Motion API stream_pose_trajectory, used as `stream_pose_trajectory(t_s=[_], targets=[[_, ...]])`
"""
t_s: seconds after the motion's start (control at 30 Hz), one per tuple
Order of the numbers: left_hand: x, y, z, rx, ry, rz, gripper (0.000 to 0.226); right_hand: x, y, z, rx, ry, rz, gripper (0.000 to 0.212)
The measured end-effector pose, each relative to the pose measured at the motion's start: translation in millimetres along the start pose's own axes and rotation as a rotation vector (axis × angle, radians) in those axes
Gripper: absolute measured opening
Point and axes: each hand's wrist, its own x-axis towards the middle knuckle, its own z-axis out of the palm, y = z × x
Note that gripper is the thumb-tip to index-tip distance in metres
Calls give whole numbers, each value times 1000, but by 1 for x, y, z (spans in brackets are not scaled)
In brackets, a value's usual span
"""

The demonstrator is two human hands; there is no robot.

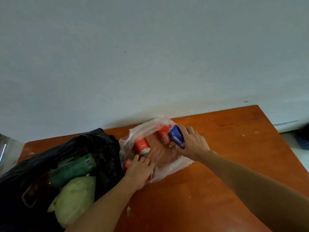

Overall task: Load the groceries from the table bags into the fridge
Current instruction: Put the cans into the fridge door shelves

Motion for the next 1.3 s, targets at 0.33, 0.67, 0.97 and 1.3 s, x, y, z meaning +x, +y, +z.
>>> stream_pose_trajectory(t_s=[0.33, 0.67, 0.97, 1.3], targets=[[-23, -8, -26, -200, 206, -55, 82, -14, -1, -9, -30, 43, 60, 94], [-72, 22, -97, -204, 467, 119, 77, -157, -7, -70, -138, 170, 277, 98], [-110, 142, -187, -25, 698, 469, 76, -370, 20, -123, -190, 322, 582, 98], [-187, 387, -239, -5, 832, 940, 75, -664, 57, -116, -171, 417, 1026, 95]])
